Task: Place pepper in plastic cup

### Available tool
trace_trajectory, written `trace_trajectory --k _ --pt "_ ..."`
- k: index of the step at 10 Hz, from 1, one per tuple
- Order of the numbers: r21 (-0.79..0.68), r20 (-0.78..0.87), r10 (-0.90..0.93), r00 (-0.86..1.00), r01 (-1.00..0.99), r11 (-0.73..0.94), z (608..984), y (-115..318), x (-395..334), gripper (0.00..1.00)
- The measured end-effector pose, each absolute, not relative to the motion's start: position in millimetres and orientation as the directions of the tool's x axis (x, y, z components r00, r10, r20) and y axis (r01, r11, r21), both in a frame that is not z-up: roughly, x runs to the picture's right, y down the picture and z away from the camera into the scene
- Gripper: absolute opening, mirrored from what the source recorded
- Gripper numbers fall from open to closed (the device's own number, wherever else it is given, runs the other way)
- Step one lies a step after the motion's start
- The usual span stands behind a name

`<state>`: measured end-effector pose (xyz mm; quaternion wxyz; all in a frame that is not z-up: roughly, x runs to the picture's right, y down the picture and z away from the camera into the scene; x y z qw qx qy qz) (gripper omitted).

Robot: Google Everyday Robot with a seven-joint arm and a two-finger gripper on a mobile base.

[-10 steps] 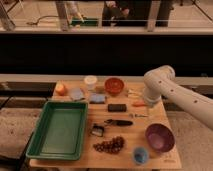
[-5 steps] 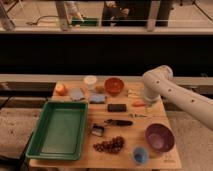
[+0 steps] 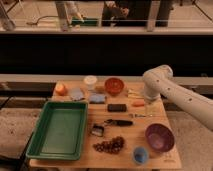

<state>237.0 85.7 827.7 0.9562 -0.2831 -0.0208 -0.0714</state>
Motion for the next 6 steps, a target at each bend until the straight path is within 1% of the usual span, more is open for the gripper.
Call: trace_trajectory --k 6 --pt "-0.511 0.096 -0.118 0.988 0.151 0.846 846.2 82.4 238.3 0.8"
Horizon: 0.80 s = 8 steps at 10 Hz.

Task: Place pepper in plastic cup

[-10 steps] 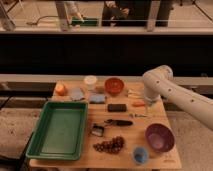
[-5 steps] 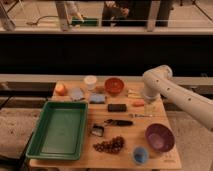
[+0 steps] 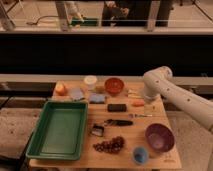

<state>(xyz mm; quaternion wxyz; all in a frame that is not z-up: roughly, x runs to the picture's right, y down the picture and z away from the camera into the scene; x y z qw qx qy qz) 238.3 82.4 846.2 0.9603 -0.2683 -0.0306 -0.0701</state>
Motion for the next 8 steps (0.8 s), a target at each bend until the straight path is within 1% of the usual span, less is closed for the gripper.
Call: trace_trajectory --k 8 --pt "-0.527 0.119 -0.102 0.988 0.149 0.837 884.0 84.5 239.4 0.8"
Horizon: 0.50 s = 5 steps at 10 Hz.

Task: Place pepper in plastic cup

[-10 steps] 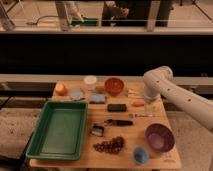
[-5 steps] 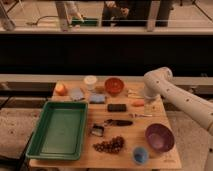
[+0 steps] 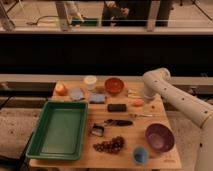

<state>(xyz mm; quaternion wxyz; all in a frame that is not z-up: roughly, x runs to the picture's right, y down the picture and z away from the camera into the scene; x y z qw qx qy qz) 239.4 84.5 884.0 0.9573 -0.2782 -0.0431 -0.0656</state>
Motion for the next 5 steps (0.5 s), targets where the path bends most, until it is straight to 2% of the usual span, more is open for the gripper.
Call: trace_trajectory --k 5 --pt "-0.546 0.119 -0.075 0.99 0.128 0.828 900.4 86.5 246.5 0.8"
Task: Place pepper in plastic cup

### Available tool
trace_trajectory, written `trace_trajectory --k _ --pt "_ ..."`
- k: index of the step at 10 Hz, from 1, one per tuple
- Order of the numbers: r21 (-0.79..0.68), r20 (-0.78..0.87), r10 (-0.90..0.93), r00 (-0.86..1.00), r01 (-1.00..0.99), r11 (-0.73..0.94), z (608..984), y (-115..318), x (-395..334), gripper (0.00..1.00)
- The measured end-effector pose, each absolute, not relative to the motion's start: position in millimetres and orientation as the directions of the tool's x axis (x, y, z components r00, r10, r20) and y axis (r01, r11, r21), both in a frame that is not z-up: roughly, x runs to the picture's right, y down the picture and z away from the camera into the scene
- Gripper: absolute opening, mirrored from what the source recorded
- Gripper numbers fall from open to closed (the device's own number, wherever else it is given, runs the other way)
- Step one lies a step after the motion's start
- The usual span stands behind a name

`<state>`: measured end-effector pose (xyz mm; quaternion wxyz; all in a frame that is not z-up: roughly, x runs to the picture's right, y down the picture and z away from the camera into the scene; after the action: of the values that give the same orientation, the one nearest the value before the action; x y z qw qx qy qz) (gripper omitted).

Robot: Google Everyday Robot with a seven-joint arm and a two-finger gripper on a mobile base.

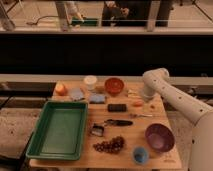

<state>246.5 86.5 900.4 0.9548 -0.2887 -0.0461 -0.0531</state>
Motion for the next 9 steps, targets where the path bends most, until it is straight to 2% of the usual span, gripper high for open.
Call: trace_trajectory --k 4,6,9 --pt "-0.557 0.118 -0.047 0.992 0.105 0.824 909.3 87.2 254.3 0.79" --pt "-0.559 0.122 -0.04 0.992 0.101 0.823 912.3 86.6 255.2 0.7" --pt "-0.559 0.135 -0.039 0.99 0.109 0.822 916.3 84.9 250.5 0.7"
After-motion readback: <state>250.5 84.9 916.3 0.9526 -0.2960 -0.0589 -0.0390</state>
